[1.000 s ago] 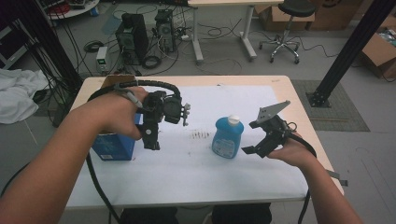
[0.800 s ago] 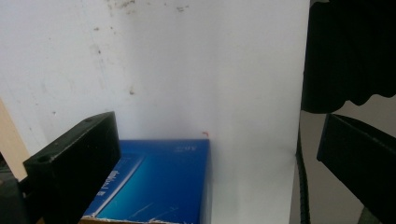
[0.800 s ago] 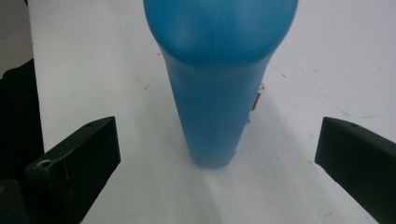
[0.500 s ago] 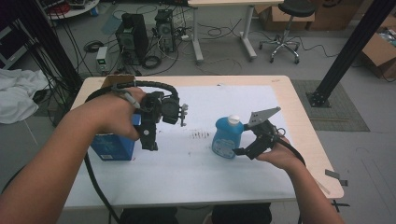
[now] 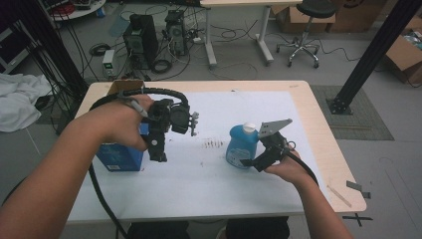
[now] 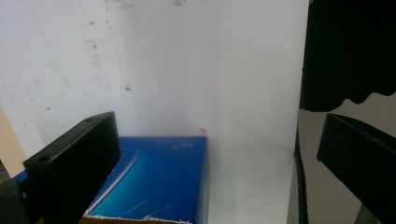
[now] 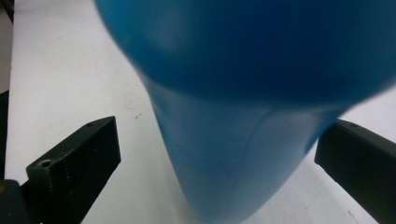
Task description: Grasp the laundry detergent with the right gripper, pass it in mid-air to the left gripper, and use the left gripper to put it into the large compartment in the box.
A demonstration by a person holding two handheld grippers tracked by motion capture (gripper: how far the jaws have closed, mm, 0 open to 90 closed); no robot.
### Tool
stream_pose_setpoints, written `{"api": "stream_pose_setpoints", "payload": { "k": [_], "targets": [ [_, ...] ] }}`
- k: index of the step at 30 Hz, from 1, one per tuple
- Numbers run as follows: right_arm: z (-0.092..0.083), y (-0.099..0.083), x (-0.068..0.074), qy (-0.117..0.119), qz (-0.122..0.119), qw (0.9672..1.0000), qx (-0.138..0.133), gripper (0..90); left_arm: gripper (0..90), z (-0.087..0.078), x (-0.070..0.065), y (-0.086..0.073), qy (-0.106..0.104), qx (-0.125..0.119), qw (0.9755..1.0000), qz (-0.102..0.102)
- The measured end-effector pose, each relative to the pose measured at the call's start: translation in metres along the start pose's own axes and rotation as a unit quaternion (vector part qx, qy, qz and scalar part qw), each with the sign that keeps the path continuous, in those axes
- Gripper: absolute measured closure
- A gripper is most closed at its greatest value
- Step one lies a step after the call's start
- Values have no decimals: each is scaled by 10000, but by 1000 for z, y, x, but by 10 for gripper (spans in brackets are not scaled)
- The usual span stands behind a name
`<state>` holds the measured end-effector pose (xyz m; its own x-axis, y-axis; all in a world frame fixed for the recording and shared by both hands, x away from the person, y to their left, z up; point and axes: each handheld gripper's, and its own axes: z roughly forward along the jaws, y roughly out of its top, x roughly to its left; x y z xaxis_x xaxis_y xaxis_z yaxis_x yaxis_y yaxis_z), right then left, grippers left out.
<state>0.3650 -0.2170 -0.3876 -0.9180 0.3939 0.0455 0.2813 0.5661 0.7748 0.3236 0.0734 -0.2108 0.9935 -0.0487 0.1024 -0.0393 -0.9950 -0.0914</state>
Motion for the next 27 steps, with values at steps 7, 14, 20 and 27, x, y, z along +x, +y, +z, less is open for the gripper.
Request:
{"api": "stream_pose_setpoints", "payload": {
  "k": [7, 14, 20, 27],
  "targets": [
    [4, -4, -2, -80, 66, 9996, -256, 6, 0, 1, 0, -1, -6, -4, 10000, -34],
    [9, -7, -1, -162, 69, 9984, -546, 23, 0, 1, 0, -3, 8, 0, 10000, -56],
    [14, -9, -2, -132, 109, 9972, -728, 42, 1, 2, 1, -3, -10, 34, 10000, -54],
    [16, -11, -3, -123, 113, 9967, -800, 75, 1, 3, 2, -4, -22, 37, 10000, -81]
  ]
}}
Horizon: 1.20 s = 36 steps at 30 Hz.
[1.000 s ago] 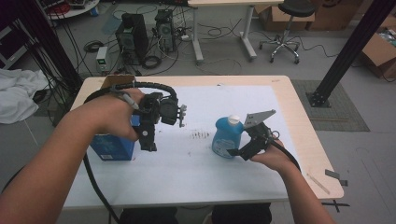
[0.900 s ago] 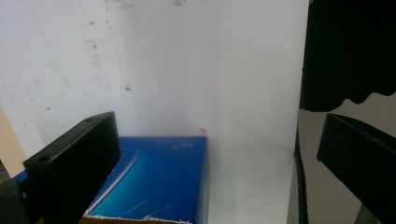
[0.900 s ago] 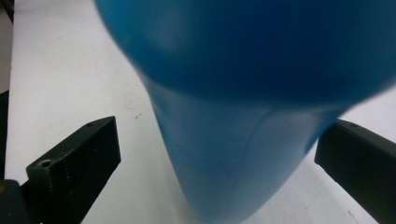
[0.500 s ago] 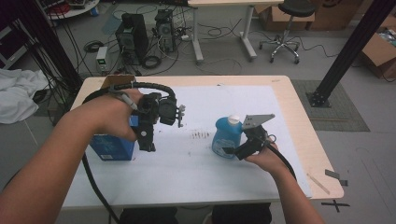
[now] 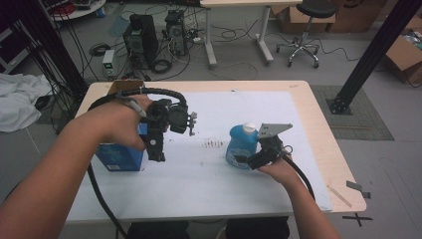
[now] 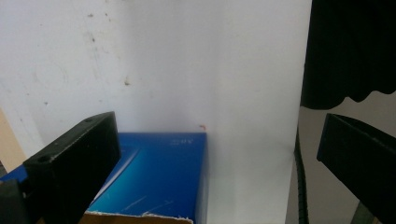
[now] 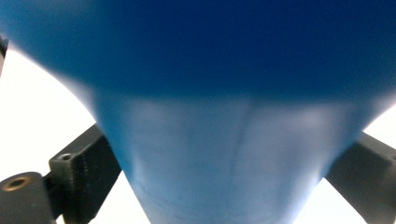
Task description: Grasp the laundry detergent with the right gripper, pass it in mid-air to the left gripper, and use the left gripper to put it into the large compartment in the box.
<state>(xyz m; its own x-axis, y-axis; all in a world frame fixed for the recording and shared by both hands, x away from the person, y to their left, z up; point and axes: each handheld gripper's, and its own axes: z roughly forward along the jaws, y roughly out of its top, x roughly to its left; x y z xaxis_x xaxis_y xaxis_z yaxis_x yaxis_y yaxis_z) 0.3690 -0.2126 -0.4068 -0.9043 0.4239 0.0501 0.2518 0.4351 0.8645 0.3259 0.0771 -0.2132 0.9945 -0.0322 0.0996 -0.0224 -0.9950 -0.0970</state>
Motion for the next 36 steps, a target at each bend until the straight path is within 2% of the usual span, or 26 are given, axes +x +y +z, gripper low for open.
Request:
{"api": "stream_pose_setpoints", "payload": {
  "k": [8, 18, 25, 36],
  "targets": [
    [1, -2, 1, -10, -53, 10000, -38, 133, 0, 1, 1, 0, 5, -1, 10000, -11],
    [1, -2, 1, -22, -74, 9999, -110, 155, 1, 2, 2, 1, -4, 21, 10000, 1],
    [2, -3, 2, -86, -125, 9998, -144, 214, 0, 3, 2, 0, -18, 26, 10000, -12],
    [2, -3, 1, -105, -114, 9997, -206, 236, 1, 3, 2, -2, -7, 33, 10000, -46]
  ]
}}
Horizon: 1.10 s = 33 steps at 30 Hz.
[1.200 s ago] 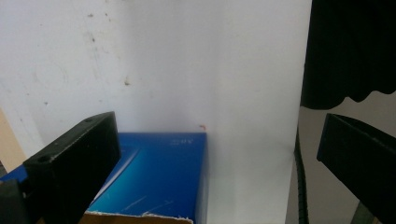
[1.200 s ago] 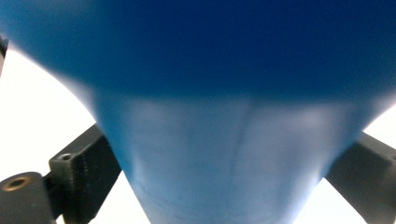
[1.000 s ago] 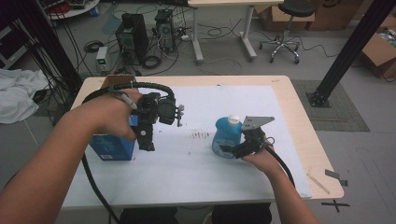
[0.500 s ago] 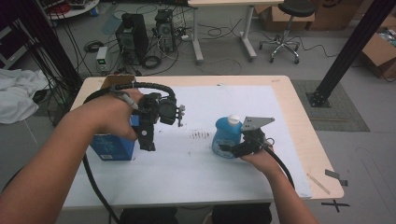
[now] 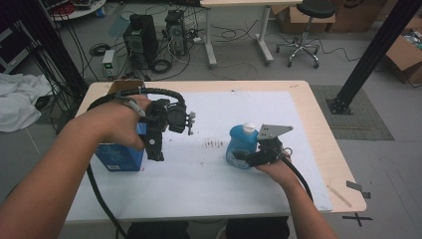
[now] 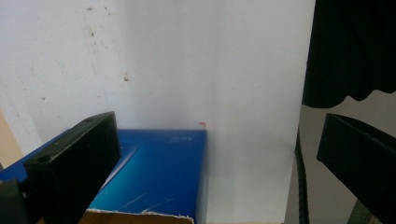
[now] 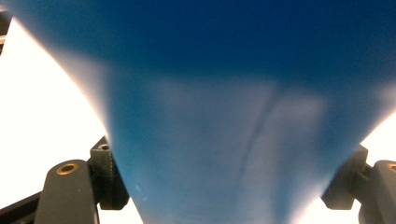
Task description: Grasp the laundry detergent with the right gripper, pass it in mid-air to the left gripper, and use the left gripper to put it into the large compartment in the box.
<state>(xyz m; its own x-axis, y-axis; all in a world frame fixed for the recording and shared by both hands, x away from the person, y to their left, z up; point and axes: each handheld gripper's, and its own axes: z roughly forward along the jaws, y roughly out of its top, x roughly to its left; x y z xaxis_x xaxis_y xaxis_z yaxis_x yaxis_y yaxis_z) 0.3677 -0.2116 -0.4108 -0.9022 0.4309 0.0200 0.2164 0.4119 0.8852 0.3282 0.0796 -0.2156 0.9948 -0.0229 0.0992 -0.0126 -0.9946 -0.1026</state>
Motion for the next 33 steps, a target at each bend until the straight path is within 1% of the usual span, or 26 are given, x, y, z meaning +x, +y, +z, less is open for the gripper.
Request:
{"api": "stream_pose_setpoints", "payload": {
  "k": [2, 11, 12, 13, 14, 16, 17, 18, 19, 24, 26, 27, 29, 30, 31, 33],
  "targets": [
    [0, 0, 0, 6, 2, 10000, 4, 236, 1, 0, 0, 0, -5, 13, 10000, 3],
    [1, 0, 1, -1, -45, 10000, -35, 297, 1, 1, 0, 0, -9, 12, 10000, -1],
    [1, 0, 1, -10, -56, 10000, -31, 307, 1, 1, 0, 0, -6, 9, 10000, -4],
    [1, -1, 2, -28, -75, 10000, -41, 336, 1, 1, 0, 0, -6, 17, 10000, 0],
    [1, -1, 2, -28, -75, 10000, -41, 336, 1, 1, 0, 0, -6, 17, 10000, 0],
    [2, -2, 3, -45, -122, 9999, -54, 393, 1, 1, 0, -1, 0, 5, 10000, -6],
    [2, -2, 3, -45, -122, 9999, -54, 393, 1, 1, 0, -1, 0, 7, 10000, -6],
    [2, -3, 3, -64, -145, 9999, -62, 412, 1, 1, 0, -1, -5, 12, 10000, -8],
    [2, -5, 4, -64, -181, 9997, -115, 432, 1, 1, 0, -1, 1, 7, 10000, -7],
    [1, -6, 4, -74, -202, 9996, -197, 449, 1, 1, -1, -2, -7, 6, 10000, -30],
    [1, -6, 6, -93, -290, 9994, -184, 460, 1, 0, -1, -2, 4, 7, 10000, -22],
    [1, -6, 6, -93, -290, 9994, -184, 460, 1, 0, -1, -3, 8, -5, 10000, -24],
    [1, -3, 9, -107, -420, 9990, -124, 467, 1, 0, -1, -3, 23, -10, 10000, -29],
    [1, -3, 9, -107, -420, 9990, -124, 467, 1, -1, -1, -2, 21, 1, 10000, -28],
    [1, -1, 10, -80, -459, 9989, -101, 470, 1, -1, -1, -2, 15, 1, 10000, -25],
    [-1, 2, 9, 22, -421, 9990, -160, 470, 1, -2, -1, -2, 16, -1, 10000, -11]
  ]
}}
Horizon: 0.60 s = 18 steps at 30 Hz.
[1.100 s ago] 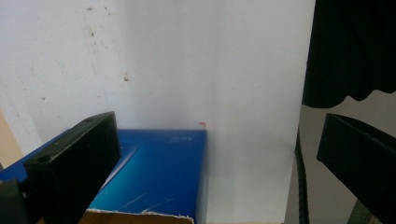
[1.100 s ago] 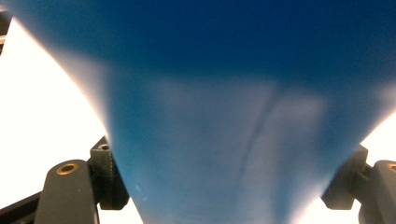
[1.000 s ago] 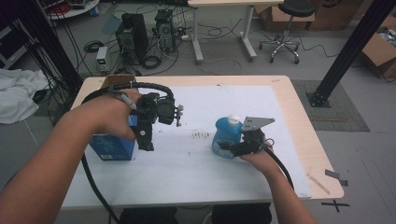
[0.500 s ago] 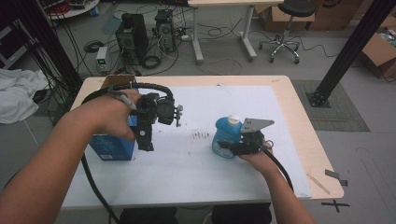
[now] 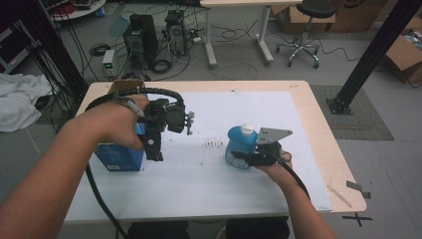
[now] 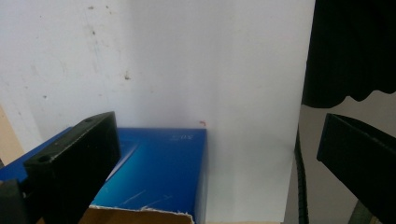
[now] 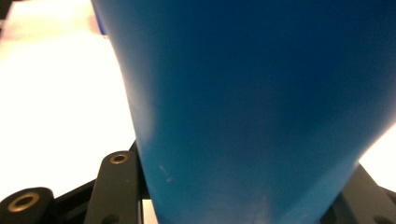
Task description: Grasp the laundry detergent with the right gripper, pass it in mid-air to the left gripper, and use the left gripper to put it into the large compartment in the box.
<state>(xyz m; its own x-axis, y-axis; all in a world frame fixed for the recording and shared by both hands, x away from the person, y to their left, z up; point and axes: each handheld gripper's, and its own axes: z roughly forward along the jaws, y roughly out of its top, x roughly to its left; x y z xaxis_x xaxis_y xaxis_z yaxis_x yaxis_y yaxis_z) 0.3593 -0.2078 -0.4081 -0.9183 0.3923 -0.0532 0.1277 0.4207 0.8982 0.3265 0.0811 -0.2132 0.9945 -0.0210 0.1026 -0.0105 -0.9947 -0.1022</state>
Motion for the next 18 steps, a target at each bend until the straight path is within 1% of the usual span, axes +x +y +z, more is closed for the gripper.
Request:
{"api": "stream_pose_setpoints", "payload": {
  "k": [1, 2, 3, 4, 5, 6, 7, 8, 9, 10, 12, 13, 15, 16, 17, 18],
  "targets": [
    [0, 0, 0, 0, 0, 10000, 0, 470, 1, 0, 0, 0, 6, -5, 10000, -5],
    [-3, 6, 0, 72, -59, 10000, -21, 471, 1, -1, 0, 1, 16, -1, 10000, -3],
    [-3, 6, 0, 72, -59, 10000, -21, 471, 1, -1, 0, 1, 25, -11, 10000, 5],
    [-6, 15, 1, 150, -145, 9998, 10, 471, 1, -2, 0, 1, 31, -4, 10000, 8],
    [-6, 15, 1, 150, -145, 9998, 10, 471, 1, -3, 0, 2, 29, 6, 10000, 8],
    [-9, 23, 1, 228, -250, 9994, 39, 471, 1, -4, 0, 2, 40, 0, 10000, 19],
    [-9, 23, 1, 228, -250, 9994, 39, 471, 1, -5, 0, 3, 41, 3, 10000, 32],
    [-13, 32, 1, 332, -325, 9989, 46, 472, 0, -7, 0, 4, 53, -2, 10000, 33],
    [-13, 32, 1, 332, -325, 9989, 46, 472, 0, -7, 0, 4, 64, -16, 10000, 35],
    [-16, 40, 3, 453, -419, 9981, 58, 472, 1, -9, 0, 5, 60, -7, 10000, 43],
    [-18, 47, 6, 615, -486, 9969, 89, 473, 1, -12, 0, 6, 65, -49, 9999, 59],
    [-18, 47, 6, 615, -486, 9969, 89, 473, 1, -12, 0, 6, 65, -49, 9999, 59],
    [-19, 53, 9, 772, -570, 9953, 110, 473, 1, -13, 0, 7, 74, -46, 9999, 77],
    [-19, 57, 12, 917, -647, 9936, 104, 474, 1, -13, 1, 8, 81, -41, 9999, 71],
    [-19, 57, 12, 917, -647, 9936, 104, 474, 1, -13, 1, 8, 81, -41, 9999, 71],
    [-18, 60, 15, 1100, -704, 9914, 113, 474, 1, -12, 1, 9, 89, -32, 9999, 76]
  ]
}}
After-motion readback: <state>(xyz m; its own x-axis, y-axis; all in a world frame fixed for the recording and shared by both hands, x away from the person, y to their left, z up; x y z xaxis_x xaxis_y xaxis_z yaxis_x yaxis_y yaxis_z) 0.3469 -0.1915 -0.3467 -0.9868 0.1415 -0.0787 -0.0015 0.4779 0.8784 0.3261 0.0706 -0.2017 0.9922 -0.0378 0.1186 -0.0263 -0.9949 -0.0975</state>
